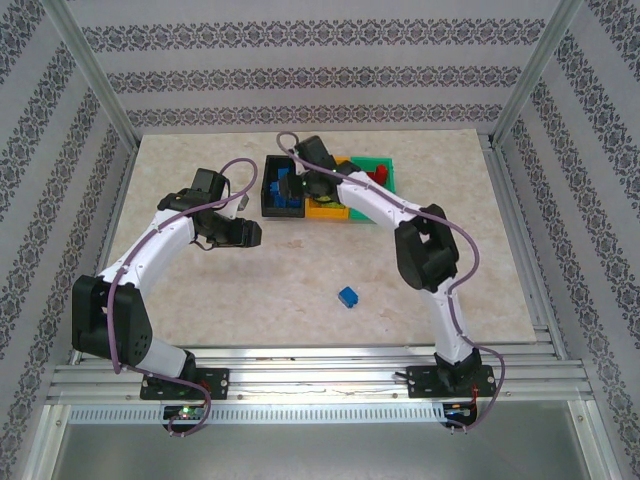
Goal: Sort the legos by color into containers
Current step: Place the lego in the container, then pick up the lego from the bottom-center of the table.
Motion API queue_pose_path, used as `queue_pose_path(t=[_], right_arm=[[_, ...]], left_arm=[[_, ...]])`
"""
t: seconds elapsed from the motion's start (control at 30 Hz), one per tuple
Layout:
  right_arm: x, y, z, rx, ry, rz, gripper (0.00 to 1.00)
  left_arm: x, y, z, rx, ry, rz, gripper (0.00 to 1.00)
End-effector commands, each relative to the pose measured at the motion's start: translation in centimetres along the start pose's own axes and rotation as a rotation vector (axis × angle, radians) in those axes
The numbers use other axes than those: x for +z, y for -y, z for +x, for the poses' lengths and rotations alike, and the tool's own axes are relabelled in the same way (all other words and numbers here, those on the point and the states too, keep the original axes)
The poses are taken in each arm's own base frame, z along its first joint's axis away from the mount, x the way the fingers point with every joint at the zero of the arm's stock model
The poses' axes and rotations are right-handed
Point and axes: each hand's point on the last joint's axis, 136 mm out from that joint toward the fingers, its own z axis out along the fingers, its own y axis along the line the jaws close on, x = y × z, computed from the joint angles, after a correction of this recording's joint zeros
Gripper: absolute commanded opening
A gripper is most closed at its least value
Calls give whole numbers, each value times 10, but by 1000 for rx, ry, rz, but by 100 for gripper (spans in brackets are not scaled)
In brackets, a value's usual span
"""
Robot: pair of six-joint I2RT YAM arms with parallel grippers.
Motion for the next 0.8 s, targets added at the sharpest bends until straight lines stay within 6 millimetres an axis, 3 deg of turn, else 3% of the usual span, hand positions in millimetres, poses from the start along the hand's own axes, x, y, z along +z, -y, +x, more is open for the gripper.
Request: queue_pose_path(t=[0.0,0.13,0.27,0.4,0.6,0.77], right_arm=[[3,-6,-26,39,24,-57,46],[5,-19,-37,35,19,-93,61],[-10,-28,-33,23,39,-102,62],[-36,-29,-13,-23,32,-77,61],[-85,-22,54,-95,-12,-37,61],[-106,2,147,-171,-182,44,62]], left_arm=[[0,-10,7,-5,-25,-23,62],[2,-10,8,-10,-34,-19,62],[2,-8,8,-8,-35,-13,62],[0,-8,7,-9,-25,-9,62],[0,-6,7,-10,-26,3,62],[-2,-6,5,-8,-18,-2,62]])
